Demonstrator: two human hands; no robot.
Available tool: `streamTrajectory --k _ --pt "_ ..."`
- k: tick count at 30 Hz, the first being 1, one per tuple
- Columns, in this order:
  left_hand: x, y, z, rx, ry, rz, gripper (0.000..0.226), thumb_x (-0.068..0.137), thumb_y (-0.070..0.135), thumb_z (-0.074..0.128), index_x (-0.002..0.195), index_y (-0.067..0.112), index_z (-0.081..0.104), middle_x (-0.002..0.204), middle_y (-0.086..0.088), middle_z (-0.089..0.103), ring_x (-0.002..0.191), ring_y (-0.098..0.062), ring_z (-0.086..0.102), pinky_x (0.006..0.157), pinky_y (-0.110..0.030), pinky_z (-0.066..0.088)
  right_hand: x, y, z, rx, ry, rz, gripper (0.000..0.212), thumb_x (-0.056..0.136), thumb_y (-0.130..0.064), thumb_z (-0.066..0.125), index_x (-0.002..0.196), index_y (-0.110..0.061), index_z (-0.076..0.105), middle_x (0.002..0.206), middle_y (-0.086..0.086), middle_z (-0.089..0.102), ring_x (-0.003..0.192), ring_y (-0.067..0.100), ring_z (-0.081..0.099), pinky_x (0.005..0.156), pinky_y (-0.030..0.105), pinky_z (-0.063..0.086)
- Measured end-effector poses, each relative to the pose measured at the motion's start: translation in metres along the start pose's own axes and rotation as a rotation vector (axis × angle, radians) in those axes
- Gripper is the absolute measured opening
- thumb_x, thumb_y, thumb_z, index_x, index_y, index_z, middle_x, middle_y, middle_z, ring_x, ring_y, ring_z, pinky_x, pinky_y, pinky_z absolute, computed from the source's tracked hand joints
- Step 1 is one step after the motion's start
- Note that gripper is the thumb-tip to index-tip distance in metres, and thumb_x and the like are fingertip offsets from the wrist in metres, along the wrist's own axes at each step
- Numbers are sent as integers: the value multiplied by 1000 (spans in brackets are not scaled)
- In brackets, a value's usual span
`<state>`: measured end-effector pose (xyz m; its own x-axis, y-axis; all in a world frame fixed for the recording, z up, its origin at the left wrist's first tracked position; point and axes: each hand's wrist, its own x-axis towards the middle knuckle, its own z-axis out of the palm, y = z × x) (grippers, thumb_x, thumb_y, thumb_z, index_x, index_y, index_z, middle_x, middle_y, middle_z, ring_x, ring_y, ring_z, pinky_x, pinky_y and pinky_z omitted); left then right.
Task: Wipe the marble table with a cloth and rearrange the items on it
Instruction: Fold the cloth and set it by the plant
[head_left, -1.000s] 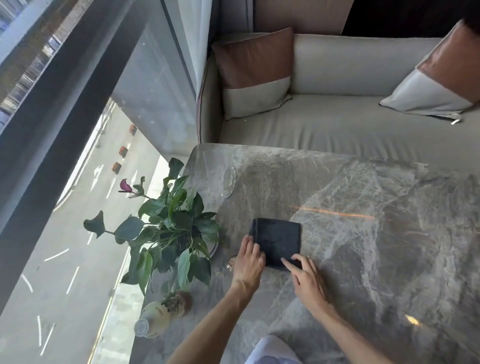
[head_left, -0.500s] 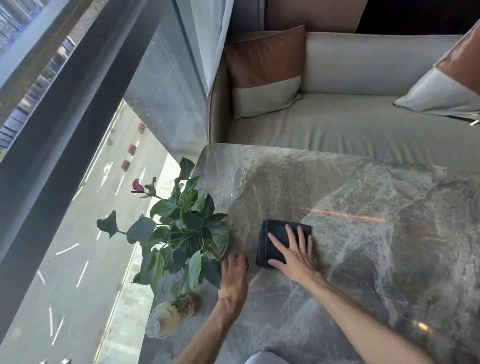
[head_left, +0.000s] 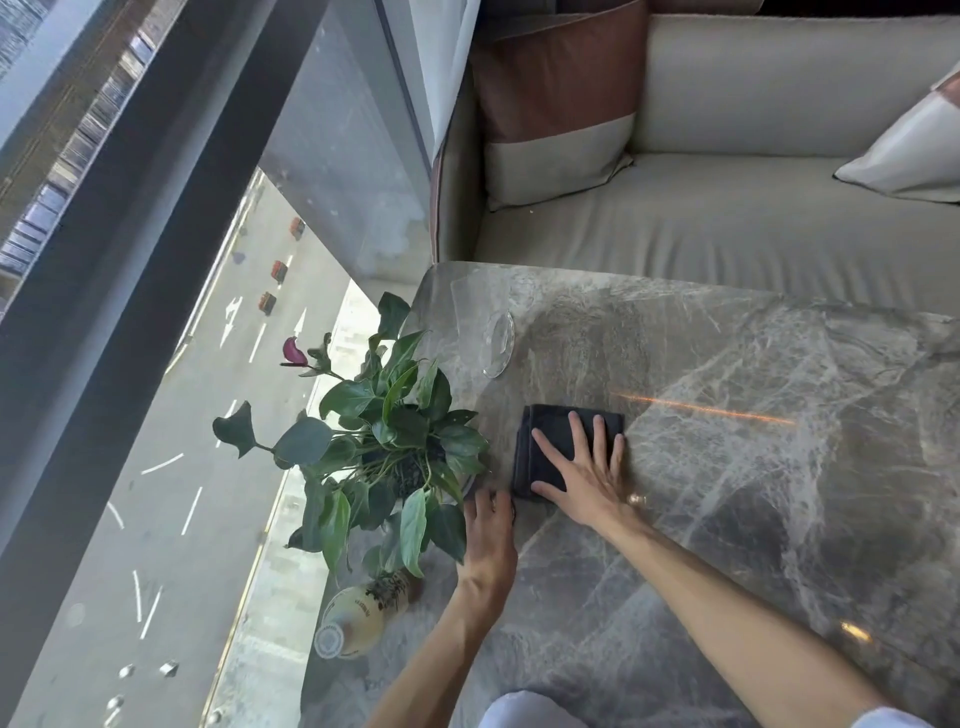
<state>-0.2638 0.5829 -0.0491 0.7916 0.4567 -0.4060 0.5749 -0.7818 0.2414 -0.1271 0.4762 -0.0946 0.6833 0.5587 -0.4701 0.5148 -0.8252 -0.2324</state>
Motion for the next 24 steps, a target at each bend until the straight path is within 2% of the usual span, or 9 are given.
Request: streamTrajectory --k 4,7,10,14,16,18,20,22,24 --pt "-5 -1 1 -12 -3 -9 52 59 -4 74 103 14 55 102 -11 59 92 -32 59 75 -40 57 -4 -3 3 3 20 15 81 82 -68 49 146 -53 2 162 10 -10 145 43 -18 113 66 -8" --pt "-9 -2 1 -31 -24 -7 46 68 -6 66 108 13 52 109 -13 56 101 -34 54 84 -44 54 -4 -4 -1 -5 -5 20 81 83 -69 48 146 -53 0 162 10 -12 144 43 -19 113 65 -10" --pt "-12 -4 1 -37 -29 -11 44 74 -5 58 112 14 49 111 -12 53 103 -34 52 86 -47 52 -3 -5 -3 -18 -7 22 81 83 -70 46 146 -53 -1 162 10 -12 144 44 -19 114 65 -10" --pt "-16 0 -11 -28 -140 -6 63 81 1 58 136 18 33 131 -12 40 120 -34 40 96 -43 45 -6 -3 -11 -3 -35 0 80 83 -70 46 147 -52 2 162 9 -11 146 42 -16 114 61 -13" --pt "-21 8 -20 -4 -128 -13 69 82 15 65 141 19 28 134 -12 36 125 -34 37 94 -43 47 -14 2 -19 53 48 -24 73 85 -65 48 148 -48 17 163 8 3 149 37 -4 114 56 -13" --pt "-24 23 -28 55 -25 31 57 83 26 64 132 16 37 125 -12 45 120 -35 43 85 -46 51 -31 12 -31 177 212 -23 55 89 -53 53 141 -36 44 153 5 37 146 27 25 117 49 -1" --pt "-26 45 -28 98 87 148 38 83 30 59 116 13 48 112 -10 55 114 -35 51 82 -45 53 -61 33 -43 347 381 16 31 91 -39 58 117 -24 64 120 0 67 121 21 57 114 39 23" --pt "-31 73 -22 149 166 262 27 81 28 60 102 12 55 106 -11 59 119 -37 51 95 -44 48 -99 64 -50 437 517 82 16 89 -31 61 97 -20 68 94 -3 73 92 20 67 92 31 44" --pt "-37 103 -18 204 182 299 22 79 22 62 97 10 57 107 -16 59 127 -41 45 108 -48 37 -142 101 -48 478 598 194 9 88 -27 65 91 -19 68 88 -3 73 83 18 67 74 28 47"
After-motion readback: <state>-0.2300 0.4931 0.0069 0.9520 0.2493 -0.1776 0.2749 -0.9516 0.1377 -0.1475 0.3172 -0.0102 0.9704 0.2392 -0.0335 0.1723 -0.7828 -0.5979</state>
